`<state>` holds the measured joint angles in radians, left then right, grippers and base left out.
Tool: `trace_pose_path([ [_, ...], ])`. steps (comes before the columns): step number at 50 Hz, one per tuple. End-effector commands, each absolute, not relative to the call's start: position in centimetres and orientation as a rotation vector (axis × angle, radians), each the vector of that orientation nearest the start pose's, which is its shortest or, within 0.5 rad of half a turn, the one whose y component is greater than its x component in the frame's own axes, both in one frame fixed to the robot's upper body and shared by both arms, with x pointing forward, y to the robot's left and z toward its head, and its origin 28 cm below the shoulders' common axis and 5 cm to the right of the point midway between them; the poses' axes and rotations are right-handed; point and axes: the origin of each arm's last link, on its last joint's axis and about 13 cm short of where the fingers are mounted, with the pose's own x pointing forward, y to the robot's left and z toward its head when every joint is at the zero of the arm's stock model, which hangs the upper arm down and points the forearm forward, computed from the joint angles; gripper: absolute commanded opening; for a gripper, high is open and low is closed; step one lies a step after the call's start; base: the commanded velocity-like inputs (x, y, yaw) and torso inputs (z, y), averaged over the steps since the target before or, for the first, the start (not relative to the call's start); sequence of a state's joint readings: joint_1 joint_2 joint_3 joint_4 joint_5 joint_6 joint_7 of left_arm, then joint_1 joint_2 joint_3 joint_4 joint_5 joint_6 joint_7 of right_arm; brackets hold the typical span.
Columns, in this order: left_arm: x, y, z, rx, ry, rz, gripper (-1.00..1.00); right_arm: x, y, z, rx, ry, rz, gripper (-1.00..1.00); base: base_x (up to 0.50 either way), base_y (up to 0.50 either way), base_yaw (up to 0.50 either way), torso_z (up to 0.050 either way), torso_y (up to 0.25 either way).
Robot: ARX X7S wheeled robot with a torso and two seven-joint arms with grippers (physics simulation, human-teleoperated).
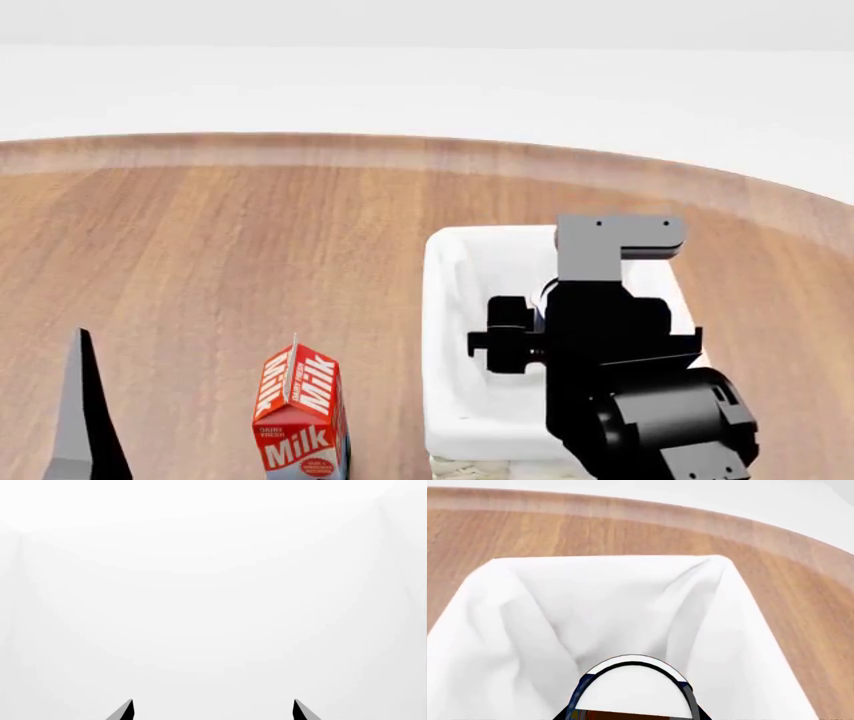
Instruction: Pick up the alphabet soup and the tomato sauce, and put them in the basket.
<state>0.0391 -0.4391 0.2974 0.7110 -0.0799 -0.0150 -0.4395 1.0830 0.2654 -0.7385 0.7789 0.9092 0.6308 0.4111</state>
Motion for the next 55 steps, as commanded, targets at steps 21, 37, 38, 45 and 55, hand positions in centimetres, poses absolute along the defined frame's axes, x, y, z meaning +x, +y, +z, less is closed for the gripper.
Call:
trace_pose_path([
  [21,17.0,20.5,13.7,0.102,-0.584,-0.038,1.0,38.1,-10.7,12.7,-0.083,0.547,-0.063,1.0,0.0,0.0,0.0,0.0,0.0],
  [37,17.0,20.5,13.7,0.104,-0.584,-0.037,1.0,38.1,-10.7,18.5,-0.11,0.392,-0.026,1.0,0.0,0.0,0.0,0.0,0.0],
  [38,17.0,20.5,13.7,0.104,-0.584,-0.037,1.0,37.9,-10.6,19.0,-0.112,0.388,-0.021,1.0,0.0,0.0,0.0,0.0,0.0],
  [45,17.0,20.6,13.9,0.105,-0.588,-0.037,1.0,36.7,-10.1,22.7,-0.162,0.322,0.068,1.0,0.0,0.0,0.0,0.0,0.0],
  [55,16.9,20.7,14.1,0.106,-0.591,-0.03,1.0,34.5,-10.1,24.8,-0.204,0.272,0.178,1.0,0.0,0.0,0.0,0.0,0.0],
])
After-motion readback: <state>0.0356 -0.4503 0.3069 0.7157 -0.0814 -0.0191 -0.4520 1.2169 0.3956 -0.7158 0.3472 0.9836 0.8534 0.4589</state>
